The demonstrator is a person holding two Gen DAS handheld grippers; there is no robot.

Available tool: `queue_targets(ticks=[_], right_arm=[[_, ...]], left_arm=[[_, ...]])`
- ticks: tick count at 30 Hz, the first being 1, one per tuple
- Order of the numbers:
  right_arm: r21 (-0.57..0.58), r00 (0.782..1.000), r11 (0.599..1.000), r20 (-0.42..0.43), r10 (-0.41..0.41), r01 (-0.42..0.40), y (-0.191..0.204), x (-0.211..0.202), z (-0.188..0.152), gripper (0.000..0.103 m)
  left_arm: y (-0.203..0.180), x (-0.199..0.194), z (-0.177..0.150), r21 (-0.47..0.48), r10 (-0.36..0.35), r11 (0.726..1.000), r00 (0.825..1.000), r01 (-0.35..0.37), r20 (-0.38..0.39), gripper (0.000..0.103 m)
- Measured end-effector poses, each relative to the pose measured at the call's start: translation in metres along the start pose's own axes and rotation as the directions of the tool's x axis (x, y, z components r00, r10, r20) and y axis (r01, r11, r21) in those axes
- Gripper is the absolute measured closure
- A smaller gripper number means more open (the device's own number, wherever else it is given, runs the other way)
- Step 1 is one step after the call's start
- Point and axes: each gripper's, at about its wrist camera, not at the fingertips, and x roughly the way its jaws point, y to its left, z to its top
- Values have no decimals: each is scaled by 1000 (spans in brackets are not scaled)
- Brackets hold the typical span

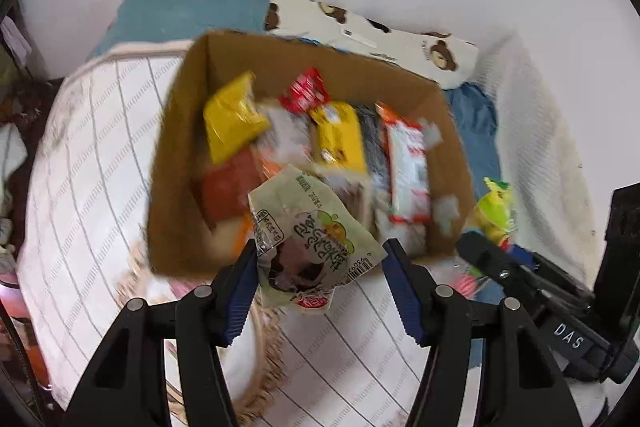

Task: Organize snacks
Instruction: 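Lower both candy packets into the box and open both tools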

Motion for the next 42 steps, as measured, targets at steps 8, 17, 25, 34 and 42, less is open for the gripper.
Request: queue_targets(ticks=[8,17,25,34,42], right_arm=[[-1,994,997,-80,-77,77,-10,59,34,53],[7,985,995,-140,-97,99,-21,97,34,53],[37,973,995,-215,-80,90,-28,115,36,5],[-30,962,981,-195,-193,191,-20,111,38,3],[-54,954,970,-174,-242,237,-21,105,39,3]], left_arm=[[36,47,33,-24,93,995,989,-97,-113,44],[46,83,19,-24,110,993,971,-118,-212,43],[36,83,20,12,155,988,967,-156,-200,16],[32,77,18,15,184,983,969,-184,-167,6],[25,74,20,36,215,977,967,-212,-135,6]])
